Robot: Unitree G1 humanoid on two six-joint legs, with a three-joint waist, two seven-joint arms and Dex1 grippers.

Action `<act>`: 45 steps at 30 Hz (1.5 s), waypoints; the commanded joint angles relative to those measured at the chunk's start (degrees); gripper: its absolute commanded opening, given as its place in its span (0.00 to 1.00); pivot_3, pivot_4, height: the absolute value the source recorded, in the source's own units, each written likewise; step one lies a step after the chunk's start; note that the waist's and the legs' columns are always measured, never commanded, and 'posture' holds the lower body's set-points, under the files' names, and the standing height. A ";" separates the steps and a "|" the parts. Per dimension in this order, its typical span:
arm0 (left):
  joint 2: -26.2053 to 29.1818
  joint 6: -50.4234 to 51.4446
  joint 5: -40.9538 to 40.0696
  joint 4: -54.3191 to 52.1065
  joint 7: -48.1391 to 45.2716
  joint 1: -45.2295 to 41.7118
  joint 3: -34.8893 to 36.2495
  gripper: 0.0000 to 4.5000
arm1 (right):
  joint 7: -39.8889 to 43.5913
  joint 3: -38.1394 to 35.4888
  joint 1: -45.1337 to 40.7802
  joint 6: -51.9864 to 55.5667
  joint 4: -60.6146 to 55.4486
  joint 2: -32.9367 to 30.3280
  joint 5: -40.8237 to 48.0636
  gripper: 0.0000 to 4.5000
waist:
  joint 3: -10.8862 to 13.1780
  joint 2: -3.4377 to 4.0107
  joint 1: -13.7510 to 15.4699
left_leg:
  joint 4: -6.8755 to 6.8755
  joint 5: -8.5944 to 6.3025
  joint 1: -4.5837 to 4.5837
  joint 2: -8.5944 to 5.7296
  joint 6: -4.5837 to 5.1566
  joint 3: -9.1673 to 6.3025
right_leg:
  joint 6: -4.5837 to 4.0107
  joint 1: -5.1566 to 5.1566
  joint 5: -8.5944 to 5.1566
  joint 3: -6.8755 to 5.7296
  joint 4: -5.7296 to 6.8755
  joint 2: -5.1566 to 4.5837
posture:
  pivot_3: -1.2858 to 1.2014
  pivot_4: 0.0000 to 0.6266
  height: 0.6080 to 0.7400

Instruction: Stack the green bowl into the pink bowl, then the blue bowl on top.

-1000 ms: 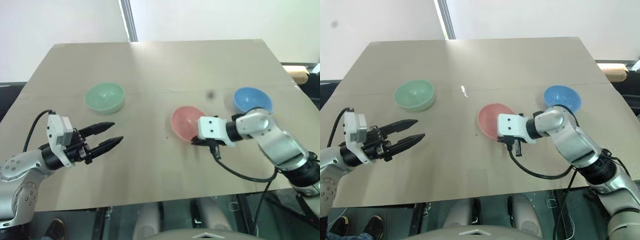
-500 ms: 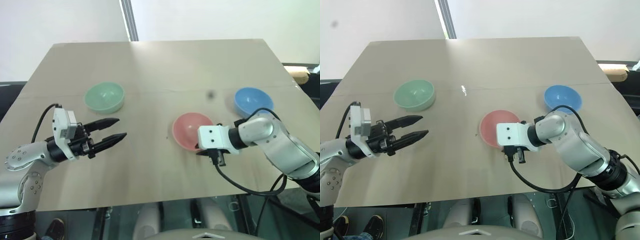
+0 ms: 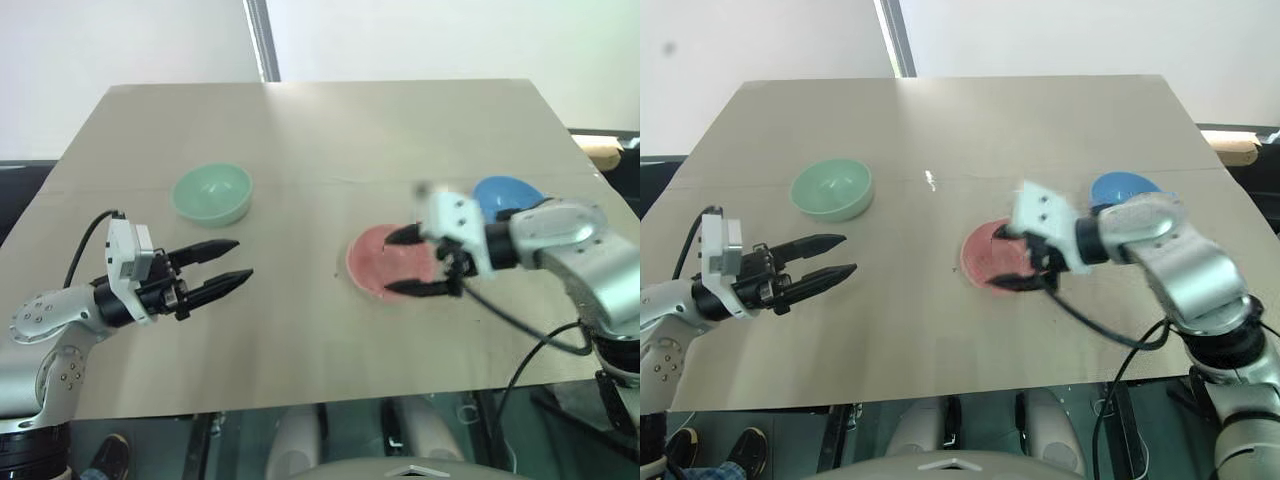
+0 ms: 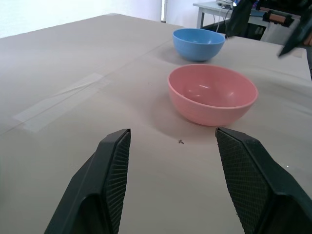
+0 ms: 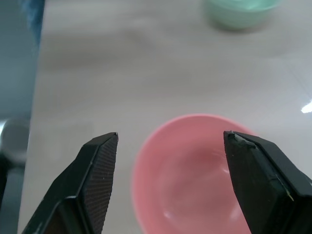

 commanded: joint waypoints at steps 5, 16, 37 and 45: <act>-0.37 -0.97 -0.67 -1.24 0.24 0.56 1.84 0.65 | 0.39 -21.60 17.69 -12.97 4.10 -3.39 5.27 0.84 | 0.01 0.00 -0.12 | -0.04 0.00 0.00 -0.01 0.00 -0.09 | 0.01 0.07 0.00 -0.04 -0.10 0.03 | 0.52 0.24 1.00; 0.97 -2.68 2.90 5.26 1.07 -3.95 0.96 0.65 | -2.43 -27.04 26.14 -15.83 0.29 -3.49 14.15 0.84 | 0.02 0.02 -0.39 | 0.00 0.00 0.20 0.02 0.01 -0.14 | 0.15 0.12 -0.07 -0.01 0.12 0.13 | 0.52 0.24 1.00; 4.30 -14.90 30.11 26.12 19.43 -19.29 -7.04 0.65 | -4.60 -29.98 25.19 -17.57 -2.65 -5.02 31.65 0.84 | 0.03 -0.04 0.05 | -0.01 0.00 0.13 0.01 0.01 -0.19 | 0.03 0.17 0.00 -0.09 0.02 0.09 | 0.52 0.24 1.00; 3.63 -17.51 34.23 35.06 19.66 -29.22 -12.81 0.65 | -6.63 -29.05 25.58 -18.69 -3.45 -5.25 32.40 0.84 | 0.05 -0.07 -0.28 | 0.00 0.00 0.10 -0.02 0.01 -0.19 | 0.03 0.19 0.02 -0.07 0.02 0.09 | 0.52 0.24 1.00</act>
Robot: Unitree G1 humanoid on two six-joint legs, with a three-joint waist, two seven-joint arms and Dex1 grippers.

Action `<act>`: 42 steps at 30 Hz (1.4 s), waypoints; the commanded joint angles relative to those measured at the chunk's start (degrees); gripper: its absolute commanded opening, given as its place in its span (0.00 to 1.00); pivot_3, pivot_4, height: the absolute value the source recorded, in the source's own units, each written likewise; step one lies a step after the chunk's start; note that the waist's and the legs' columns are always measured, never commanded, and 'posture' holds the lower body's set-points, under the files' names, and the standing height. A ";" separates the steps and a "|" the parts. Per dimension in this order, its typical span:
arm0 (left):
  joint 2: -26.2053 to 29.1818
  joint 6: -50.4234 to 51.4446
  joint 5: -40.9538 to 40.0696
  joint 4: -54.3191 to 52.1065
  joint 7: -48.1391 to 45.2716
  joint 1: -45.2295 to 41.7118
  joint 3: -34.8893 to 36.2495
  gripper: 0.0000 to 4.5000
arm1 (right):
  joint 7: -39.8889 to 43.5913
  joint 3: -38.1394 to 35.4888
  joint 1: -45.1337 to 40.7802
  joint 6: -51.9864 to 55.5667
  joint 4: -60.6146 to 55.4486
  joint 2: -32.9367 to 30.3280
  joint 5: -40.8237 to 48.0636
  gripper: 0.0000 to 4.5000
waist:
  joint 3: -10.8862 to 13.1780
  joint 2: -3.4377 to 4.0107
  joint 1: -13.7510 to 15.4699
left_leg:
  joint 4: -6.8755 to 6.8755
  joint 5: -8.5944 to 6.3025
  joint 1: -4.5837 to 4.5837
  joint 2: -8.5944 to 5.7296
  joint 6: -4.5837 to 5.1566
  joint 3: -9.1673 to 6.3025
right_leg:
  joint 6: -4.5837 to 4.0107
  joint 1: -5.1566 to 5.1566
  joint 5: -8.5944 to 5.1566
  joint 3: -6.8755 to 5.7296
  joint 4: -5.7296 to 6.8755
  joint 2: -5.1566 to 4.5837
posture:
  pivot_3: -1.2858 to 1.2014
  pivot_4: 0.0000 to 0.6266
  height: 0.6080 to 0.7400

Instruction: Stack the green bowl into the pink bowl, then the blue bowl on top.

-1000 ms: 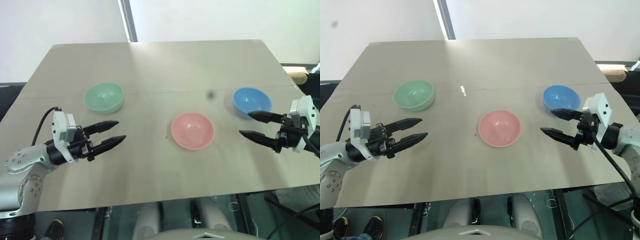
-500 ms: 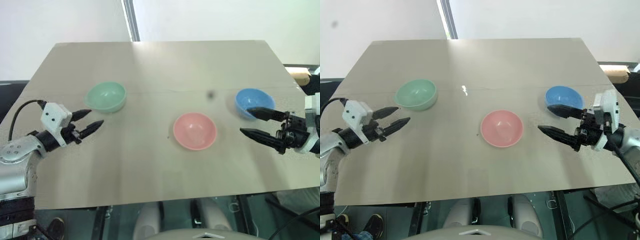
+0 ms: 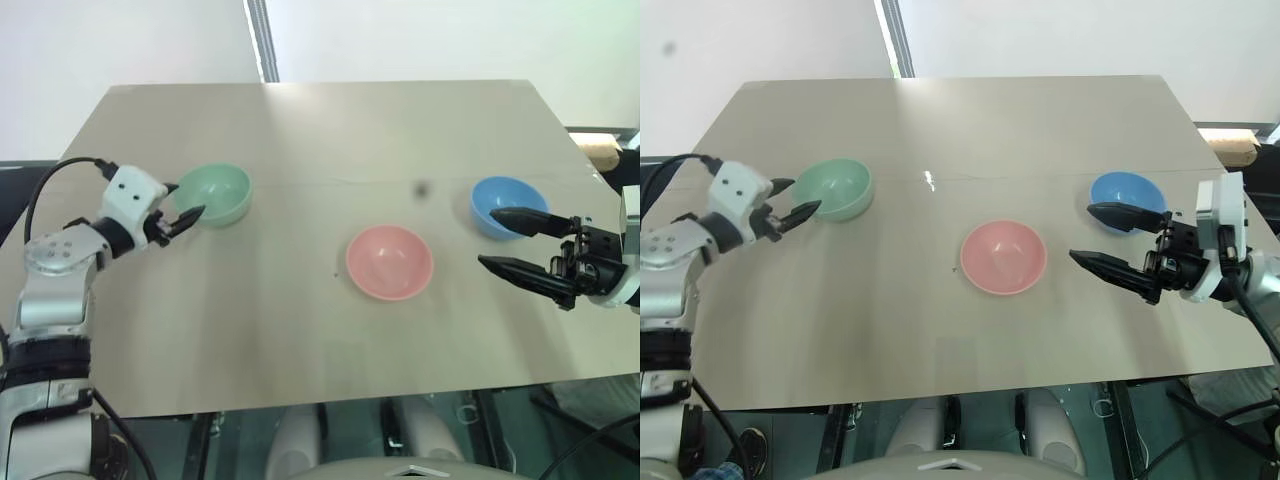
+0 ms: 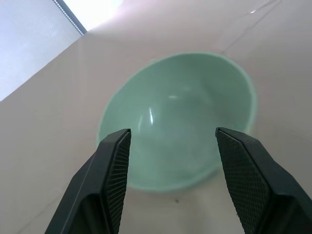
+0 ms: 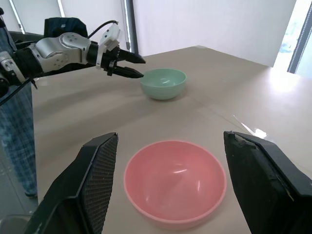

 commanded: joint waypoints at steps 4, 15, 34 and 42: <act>1.24 -4.25 3.43 5.29 -1.38 -3.57 -3.80 0.65 | -1.80 -1.68 0.20 -1.51 -2.59 -1.30 1.89 0.84 | 0.00 0.00 -0.03 | 0.00 0.00 0.00 0.01 0.00 -0.01 | 0.00 -0.01 0.00 -0.01 0.01 0.02 | 0.52 0.24 1.00; 3.45 -12.55 -0.73 5.48 -9.13 -3.47 -1.79 0.65 | -3.30 -2.70 3.34 -2.85 -3.43 -1.82 2.61 0.84 | 0.01 -0.01 0.04 | 0.04 0.00 0.00 0.02 0.00 -0.02 | 0.00 0.00 0.00 -0.02 0.04 0.00 | 0.52 0.24 1.00; 3.43 -18.28 13.83 24.55 -7.99 -13.71 -14.46 0.54 | -4.20 -1.74 2.06 -4.12 -2.60 -2.78 2.82 0.86 | 0.01 -0.02 0.37 | 0.29 0.00 -0.06 0.01 0.00 -0.07 | 0.01 0.03 0.00 -0.09 0.16 0.02 | 0.52 0.24 1.00; 1.15 -23.70 14.78 30.49 -8.85 -18.62 -16.24 0.01 | -4.92 -2.95 3.43 -4.33 -3.29 -2.89 3.01 0.86 | 0.03 -0.05 0.16 | 0.35 0.00 -0.08 0.02 0.00 -0.08 | 0.00 0.04 0.00 -0.08 0.20 0.03 | 0.52 0.24 1.00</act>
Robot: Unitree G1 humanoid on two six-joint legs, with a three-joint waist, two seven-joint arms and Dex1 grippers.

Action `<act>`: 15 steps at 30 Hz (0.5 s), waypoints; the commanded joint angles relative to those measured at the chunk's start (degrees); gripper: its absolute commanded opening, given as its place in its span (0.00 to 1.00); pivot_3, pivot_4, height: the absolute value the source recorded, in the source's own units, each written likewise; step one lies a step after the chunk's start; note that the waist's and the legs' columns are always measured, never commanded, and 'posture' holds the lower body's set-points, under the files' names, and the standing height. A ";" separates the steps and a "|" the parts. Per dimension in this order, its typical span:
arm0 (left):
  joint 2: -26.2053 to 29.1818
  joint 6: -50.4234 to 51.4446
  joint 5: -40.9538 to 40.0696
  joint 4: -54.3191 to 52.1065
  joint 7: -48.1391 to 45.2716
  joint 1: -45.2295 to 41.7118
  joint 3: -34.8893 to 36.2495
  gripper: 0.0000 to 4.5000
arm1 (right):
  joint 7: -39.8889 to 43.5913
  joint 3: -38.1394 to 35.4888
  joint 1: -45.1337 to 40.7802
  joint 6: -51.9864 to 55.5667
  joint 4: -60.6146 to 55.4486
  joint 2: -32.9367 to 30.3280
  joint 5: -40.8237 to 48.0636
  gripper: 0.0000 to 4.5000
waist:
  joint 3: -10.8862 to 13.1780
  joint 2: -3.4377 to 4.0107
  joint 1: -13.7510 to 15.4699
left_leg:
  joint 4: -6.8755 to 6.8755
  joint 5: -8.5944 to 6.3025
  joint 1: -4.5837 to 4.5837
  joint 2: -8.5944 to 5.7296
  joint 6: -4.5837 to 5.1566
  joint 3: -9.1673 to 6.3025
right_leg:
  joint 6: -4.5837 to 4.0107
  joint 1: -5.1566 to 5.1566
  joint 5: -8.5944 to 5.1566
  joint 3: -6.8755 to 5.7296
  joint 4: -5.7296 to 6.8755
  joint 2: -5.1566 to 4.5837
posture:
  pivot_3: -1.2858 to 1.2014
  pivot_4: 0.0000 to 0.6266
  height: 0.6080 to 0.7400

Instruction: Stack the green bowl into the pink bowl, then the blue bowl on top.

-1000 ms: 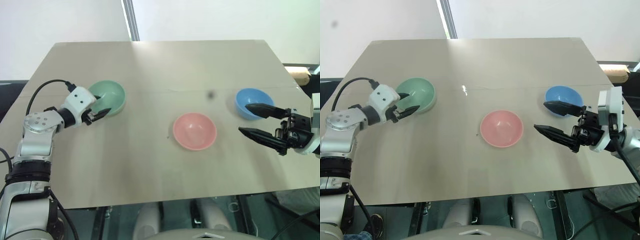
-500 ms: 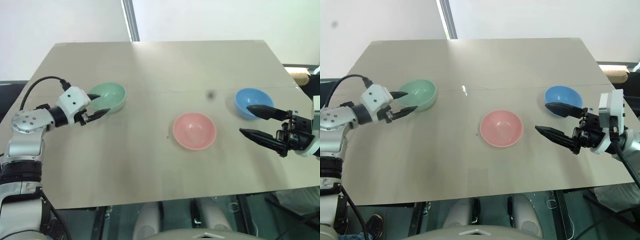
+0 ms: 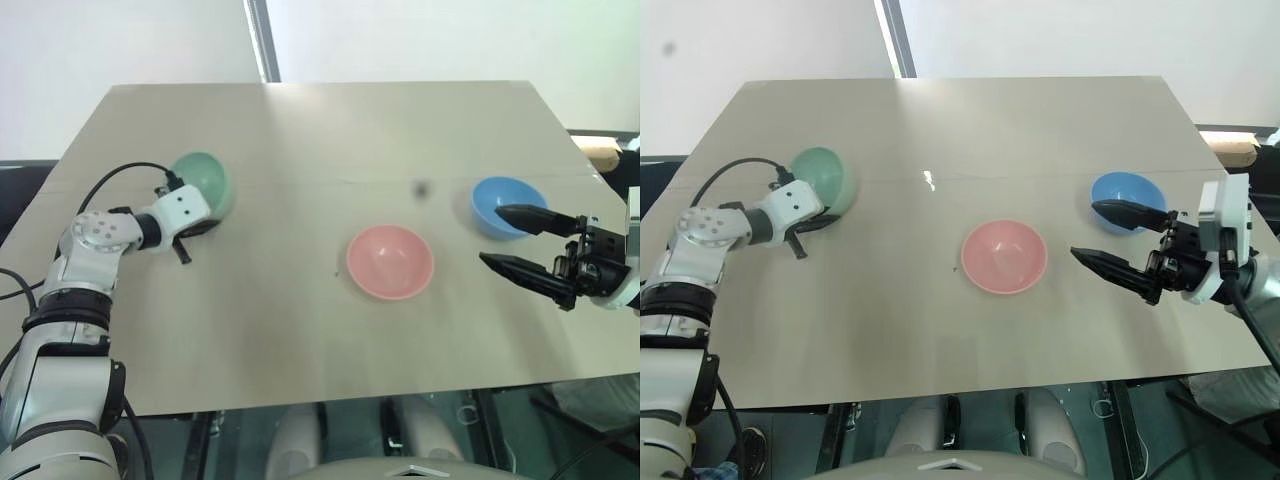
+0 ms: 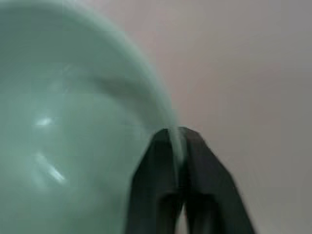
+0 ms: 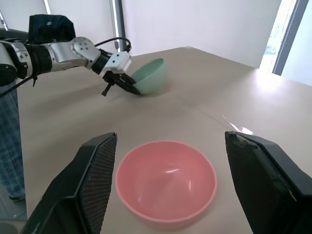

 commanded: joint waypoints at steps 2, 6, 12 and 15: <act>-0.03 -4.31 -0.62 0.30 -1.58 -1.84 0.01 0.01 | -0.44 -2.84 0.55 -1.42 -1.83 -0.88 1.04 0.86 | 0.00 0.00 -0.09 | 0.01 0.00 0.00 0.00 0.00 0.00 | 0.00 0.00 0.00 0.00 0.01 0.00 | 0.52 0.24 1.00; -1.33 -5.31 -4.55 -5.16 -5.93 -3.49 0.80 0.01 | -0.50 -3.00 0.96 -1.61 -1.91 -1.00 1.12 0.86 | 0.01 -0.02 0.03 | 0.12 0.00 -0.04 0.00 0.00 -0.02 | 0.00 0.00 0.00 -0.01 0.07 -0.01 | 0.52 0.24 1.00; -3.73 -8.49 -13.10 -19.49 -16.12 -3.04 -0.07 0.01 | -0.46 -2.92 1.02 -1.79 -1.75 -1.01 1.05 0.86 | 0.03 -0.06 0.26 | 0.38 -0.01 -0.12 -0.01 0.00 -0.06 | 0.01 0.02 -0.01 -0.03 0.20 -0.04 | 0.52 0.24 1.00; -5.53 -8.82 -16.04 -27.39 -19.67 -2.88 -1.91 0.01 | -0.47 -2.60 0.73 -1.90 -1.65 -0.94 0.95 0.86 | 0.03 -0.05 0.00 | 0.40 -0.01 -0.09 -0.01 0.00 -0.05 | 0.02 0.03 -0.01 -0.01 0.23 -0.02 | 0.52 0.24 1.00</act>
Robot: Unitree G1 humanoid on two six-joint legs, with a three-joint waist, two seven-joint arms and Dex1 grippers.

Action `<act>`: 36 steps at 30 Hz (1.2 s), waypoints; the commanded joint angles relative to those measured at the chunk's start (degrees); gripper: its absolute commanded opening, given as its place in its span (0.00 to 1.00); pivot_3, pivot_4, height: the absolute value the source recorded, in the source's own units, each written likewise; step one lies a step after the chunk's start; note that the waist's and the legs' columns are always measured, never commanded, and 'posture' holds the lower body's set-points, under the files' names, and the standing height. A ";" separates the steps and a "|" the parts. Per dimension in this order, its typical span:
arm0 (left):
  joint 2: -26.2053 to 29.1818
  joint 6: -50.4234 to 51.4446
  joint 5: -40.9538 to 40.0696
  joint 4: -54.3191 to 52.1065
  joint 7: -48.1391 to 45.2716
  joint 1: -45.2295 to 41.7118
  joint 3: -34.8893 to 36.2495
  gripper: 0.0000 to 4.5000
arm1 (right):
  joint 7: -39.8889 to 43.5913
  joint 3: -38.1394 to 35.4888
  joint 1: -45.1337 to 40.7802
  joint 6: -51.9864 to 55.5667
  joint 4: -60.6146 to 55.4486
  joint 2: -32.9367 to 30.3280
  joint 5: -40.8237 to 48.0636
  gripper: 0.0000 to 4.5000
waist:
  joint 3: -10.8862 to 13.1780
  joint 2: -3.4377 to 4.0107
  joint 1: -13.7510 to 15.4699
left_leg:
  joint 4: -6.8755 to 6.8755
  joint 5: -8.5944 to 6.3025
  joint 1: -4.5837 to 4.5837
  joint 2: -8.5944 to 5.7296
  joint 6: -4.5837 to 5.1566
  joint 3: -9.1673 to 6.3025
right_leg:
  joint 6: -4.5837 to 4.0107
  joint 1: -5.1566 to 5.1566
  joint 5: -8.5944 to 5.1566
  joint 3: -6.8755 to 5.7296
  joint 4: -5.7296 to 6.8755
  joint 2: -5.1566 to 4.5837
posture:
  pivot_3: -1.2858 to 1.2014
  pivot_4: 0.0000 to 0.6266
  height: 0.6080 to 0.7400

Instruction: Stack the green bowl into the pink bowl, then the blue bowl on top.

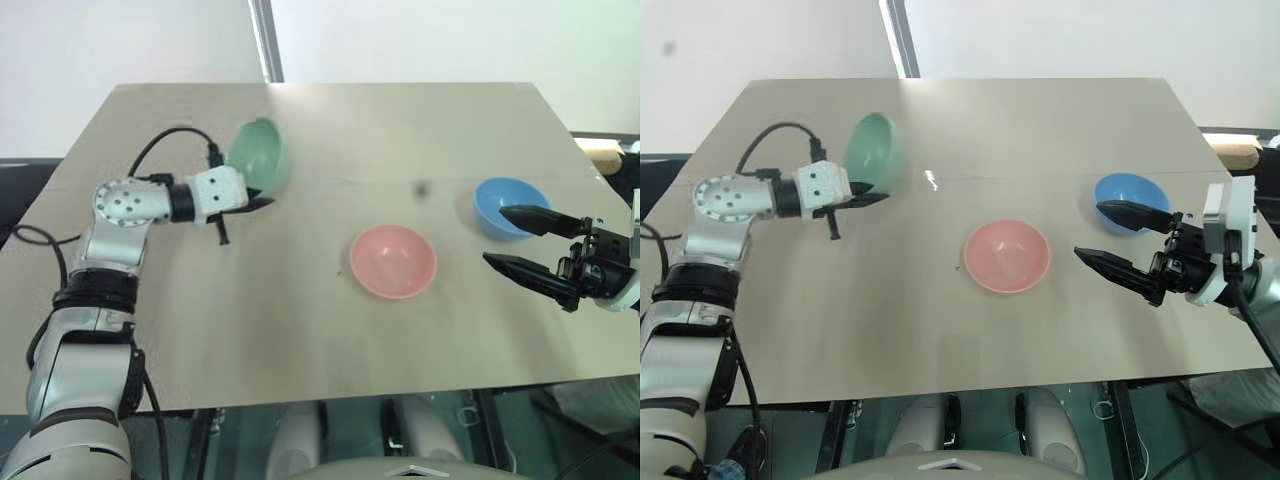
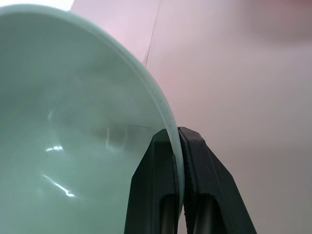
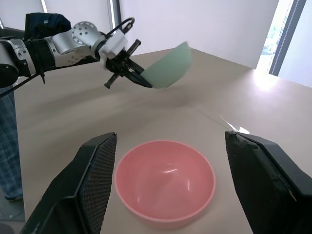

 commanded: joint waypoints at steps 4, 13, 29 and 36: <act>-3.53 -3.21 -6.53 -15.11 -8.97 -2.16 -4.08 0.01 | 0.20 -1.08 -1.06 -1.48 -0.89 -0.89 0.78 0.86 | 0.00 0.00 -0.20 | 0.01 0.00 0.07 0.01 0.00 -0.04 | 0.01 0.07 -0.01 0.00 0.03 0.04 | 0.52 0.24 1.00; -7.11 -24.94 -10.08 -7.22 -21.78 -10.48 -13.36 0.01 | 0.34 -0.13 -2.47 -1.71 -0.23 -0.79 0.24 0.86 | 0.01 0.00 -0.33 | 0.04 0.00 0.10 0.00 0.00 -0.05 | 0.01 0.10 -0.01 0.02 0.02 0.07 | 0.52 0.24 1.00; -13.24 -47.04 -11.74 16.70 -21.92 -24.51 -22.93 0.44 | -2.59 -1.35 0.17 -2.98 -2.96 0.05 0.82 0.86 | 0.04 -0.04 -0.31 | 0.06 -0.01 0.03 -0.03 0.02 -0.11 | 0.05 0.10 -0.03 0.02 -0.03 0.07 | 0.52 0.24 1.00; -13.62 -43.75 -14.61 15.32 -22.15 -23.19 -21.15 0.99 | -2.92 -1.54 0.43 -3.09 -3.18 -0.12 0.98 0.86 | 0.05 -0.03 -0.43 | 0.05 -0.01 0.06 -0.03 0.02 -0.13 | 0.05 0.10 -0.03 0.02 -0.01 0.09 | 0.52 0.24 1.00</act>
